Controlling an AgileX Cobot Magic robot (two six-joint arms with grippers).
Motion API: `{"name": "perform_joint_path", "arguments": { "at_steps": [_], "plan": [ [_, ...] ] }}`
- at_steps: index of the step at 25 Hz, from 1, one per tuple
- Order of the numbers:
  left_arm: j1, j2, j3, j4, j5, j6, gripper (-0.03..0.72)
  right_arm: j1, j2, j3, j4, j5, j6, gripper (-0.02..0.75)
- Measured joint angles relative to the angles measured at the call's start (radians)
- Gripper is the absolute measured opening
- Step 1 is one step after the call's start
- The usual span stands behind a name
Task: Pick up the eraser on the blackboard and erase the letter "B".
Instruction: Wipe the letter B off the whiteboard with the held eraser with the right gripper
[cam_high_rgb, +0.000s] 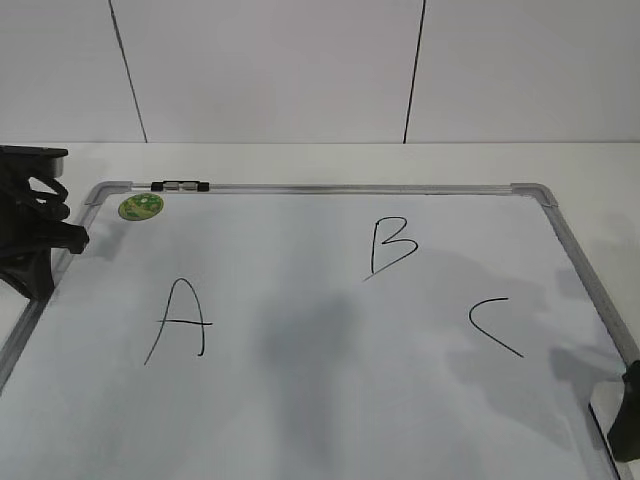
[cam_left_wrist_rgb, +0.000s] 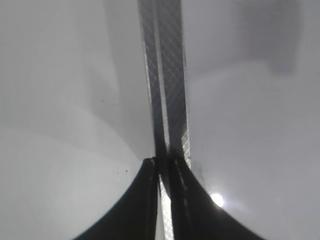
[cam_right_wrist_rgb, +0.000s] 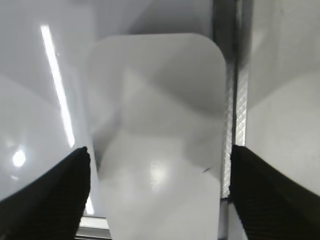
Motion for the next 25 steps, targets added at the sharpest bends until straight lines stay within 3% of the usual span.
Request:
{"name": "perform_joint_path", "arguments": {
  "at_steps": [15, 25],
  "plan": [
    [0.000, 0.000, 0.000, 0.000, -0.002, 0.000, 0.025, 0.000, 0.066, -0.002, -0.005, -0.012, 0.000, 0.652],
    [0.000, 0.000, 0.000, -0.002, -0.004, 0.000, 0.025, 0.002, 0.066, -0.004, -0.002, -0.014, -0.004, 0.547]
  ]
}}
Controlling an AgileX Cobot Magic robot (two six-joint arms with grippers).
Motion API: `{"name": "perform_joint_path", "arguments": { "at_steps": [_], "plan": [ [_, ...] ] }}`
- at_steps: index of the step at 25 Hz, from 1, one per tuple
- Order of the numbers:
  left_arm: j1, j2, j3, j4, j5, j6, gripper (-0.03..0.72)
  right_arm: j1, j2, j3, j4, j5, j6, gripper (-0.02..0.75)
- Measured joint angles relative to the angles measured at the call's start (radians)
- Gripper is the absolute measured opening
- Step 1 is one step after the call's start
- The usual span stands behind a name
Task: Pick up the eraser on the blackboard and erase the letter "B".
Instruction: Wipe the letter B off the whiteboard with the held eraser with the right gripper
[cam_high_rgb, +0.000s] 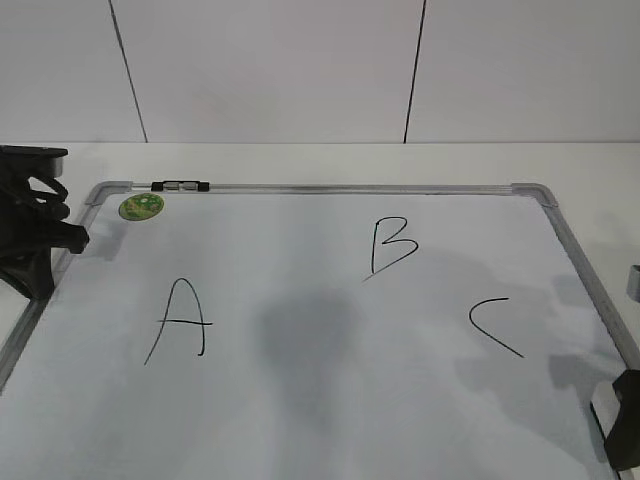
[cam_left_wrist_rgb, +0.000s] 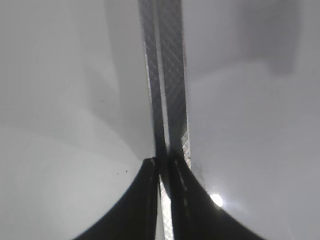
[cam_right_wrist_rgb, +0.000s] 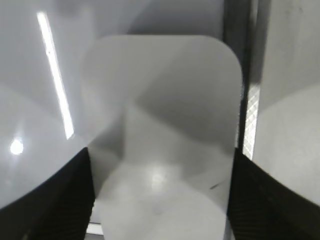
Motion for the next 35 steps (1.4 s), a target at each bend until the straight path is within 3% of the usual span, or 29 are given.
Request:
{"name": "perform_joint_path", "arguments": {
  "at_steps": [16, 26, 35],
  "plan": [
    [0.000, 0.000, 0.000, -0.004, -0.006, 0.000, 0.024, 0.000, 0.005, -0.040, -0.001, 0.070, 0.000, 0.540],
    [0.000, 0.000, 0.000, -0.006, -0.008, 0.000, 0.023, 0.000, 0.005, -0.264, 0.004, 0.240, 0.009, 0.538],
    [0.000, 0.000, 0.000, -0.008, -0.008, 0.000, 0.024, 0.040, 0.174, -0.661, -0.040, 0.317, 0.067, 0.538]
  ]
}}
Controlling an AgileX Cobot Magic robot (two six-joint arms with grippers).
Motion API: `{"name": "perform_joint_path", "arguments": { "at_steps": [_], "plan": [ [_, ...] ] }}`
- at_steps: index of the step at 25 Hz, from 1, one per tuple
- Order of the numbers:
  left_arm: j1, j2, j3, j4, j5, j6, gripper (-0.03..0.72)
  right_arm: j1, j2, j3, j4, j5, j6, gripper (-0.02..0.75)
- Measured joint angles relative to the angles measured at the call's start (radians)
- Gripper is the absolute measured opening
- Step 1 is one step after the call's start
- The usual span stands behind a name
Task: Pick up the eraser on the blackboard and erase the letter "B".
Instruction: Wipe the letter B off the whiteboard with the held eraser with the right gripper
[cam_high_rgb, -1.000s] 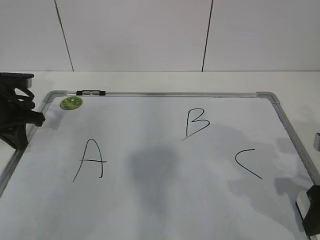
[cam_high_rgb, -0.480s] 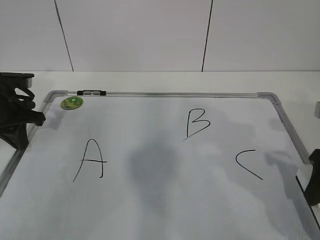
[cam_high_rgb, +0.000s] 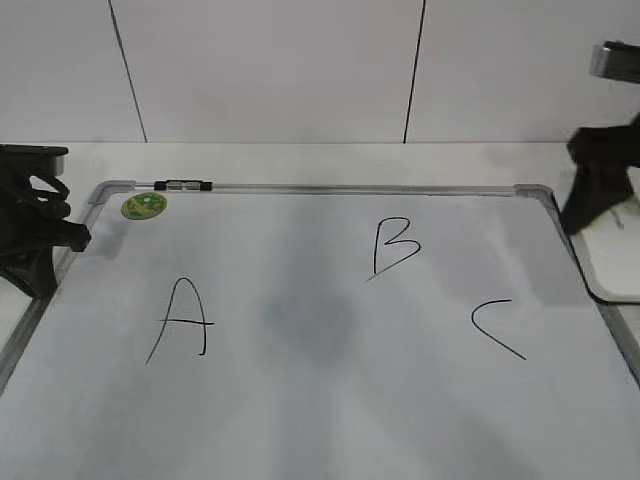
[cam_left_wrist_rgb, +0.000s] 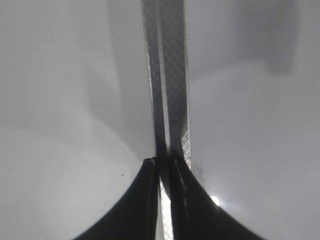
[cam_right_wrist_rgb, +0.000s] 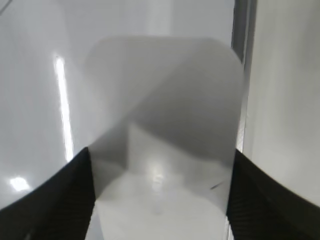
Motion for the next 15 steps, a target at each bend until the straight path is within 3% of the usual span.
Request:
{"name": "perform_joint_path", "arguments": {
  "at_steps": [9, 15],
  "plan": [
    [0.000, 0.000, 0.000, 0.000, 0.000, 0.000, 0.024, 0.166, 0.363, -0.407, -0.072, 0.002, 0.051, 0.538],
    [0.000, 0.000, 0.000, -0.002, 0.000, 0.000, 0.024, 0.189, 0.566, -0.543, -0.055, 0.002, 0.054, 0.538]
  ]
}}
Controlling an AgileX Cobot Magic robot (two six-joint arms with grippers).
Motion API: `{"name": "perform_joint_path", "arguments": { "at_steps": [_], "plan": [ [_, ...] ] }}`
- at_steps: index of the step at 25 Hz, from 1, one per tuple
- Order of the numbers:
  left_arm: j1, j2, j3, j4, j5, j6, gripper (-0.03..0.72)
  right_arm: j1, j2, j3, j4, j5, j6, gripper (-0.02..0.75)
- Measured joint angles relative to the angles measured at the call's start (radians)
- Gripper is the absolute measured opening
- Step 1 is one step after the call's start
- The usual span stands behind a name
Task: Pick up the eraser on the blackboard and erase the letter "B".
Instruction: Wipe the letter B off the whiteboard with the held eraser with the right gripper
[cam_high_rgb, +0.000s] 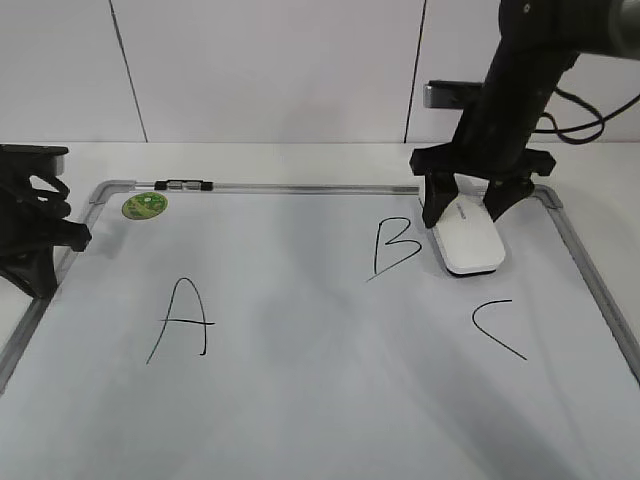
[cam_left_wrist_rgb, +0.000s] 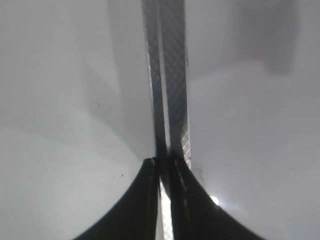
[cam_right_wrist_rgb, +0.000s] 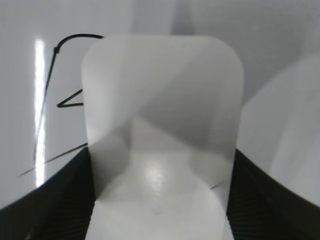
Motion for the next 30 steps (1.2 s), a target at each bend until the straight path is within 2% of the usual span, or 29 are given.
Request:
{"name": "perform_joint_path", "arguments": {
  "at_steps": [4, 14, 17, 25, 30],
  "plan": [
    [0.000, 0.000, 0.000, 0.000, 0.000, 0.000, 0.024, 0.000, 0.091, -0.052, 0.002, 0.009, 0.000, 0.538],
    [0.000, 0.000, 0.000, 0.004, 0.000, 0.000, 0.025, 0.013, 0.145, -0.129, 0.030, 0.069, 0.000, 0.538],
    [0.000, 0.000, 0.000, 0.005, 0.000, 0.000, 0.025, 0.056, 0.151, -0.137, 0.025, 0.052, 0.000, 0.538],
    [0.000, 0.000, 0.000, 0.005, 0.002, 0.000, 0.025, 0.240, 0.166, -0.164, 0.023, 0.009, 0.000, 0.537],
    [0.000, 0.000, 0.000, 0.005, 0.002, 0.000, 0.027, 0.294, 0.188, -0.202, 0.038, 0.012, 0.000, 0.537]
  ]
}}
